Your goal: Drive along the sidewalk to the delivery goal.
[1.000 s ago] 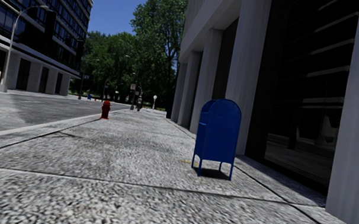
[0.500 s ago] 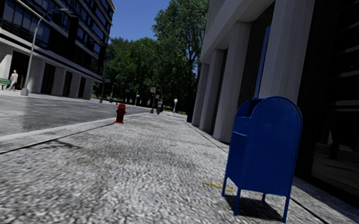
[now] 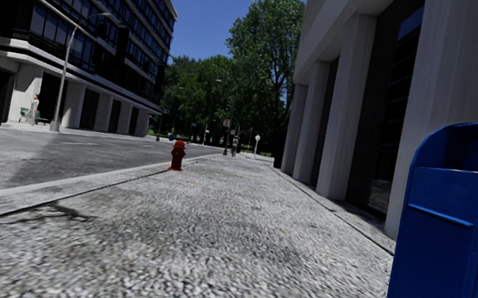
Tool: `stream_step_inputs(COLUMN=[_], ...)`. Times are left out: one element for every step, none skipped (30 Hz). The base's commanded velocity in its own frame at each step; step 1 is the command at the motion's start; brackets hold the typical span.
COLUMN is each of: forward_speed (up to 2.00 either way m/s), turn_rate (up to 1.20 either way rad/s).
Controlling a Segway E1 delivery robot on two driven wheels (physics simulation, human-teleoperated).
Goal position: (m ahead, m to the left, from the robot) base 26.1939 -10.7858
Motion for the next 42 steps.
stream_step_inputs(forward_speed=[2.00, 2.00, 2.00, 2.00, 2.00, 2.00, 2.00, 2.00, 2.00, 2.00, 2.00, 2.00, 2.00, 2.00, 2.00, 2.00, 2.00, 2.00, 2.00, 2.00, 2.00, 2.00, 2.00, 2.00, 2.00, 2.00, 2.00, 2.00, 2.00, 2.00, 2.00, 2.00, 2.00, 2.00, 2.00, 2.00, 2.00, 2.00, 2.00, 2.00, 2.00, 2.00], turn_rate=[0.00, 0.00, 0.00, 0.00, 0.00, 0.00, 0.00, 0.00, 0.00, 0.00, 0.00, 0.00, 0.00, 0.00, 0.00, 0.00, 0.00, 0.00, 0.00, 0.00, 0.00, 0.00, 0.00, 0.00, 0.00, 0.00, 0.00, 0.00, 0.00, 0.00, 0.00, 0.00, 0.00, 0.00, 0.00, 0.00, 0.00, 0.00, 0.00, 0.00, 0.00, 0.00])
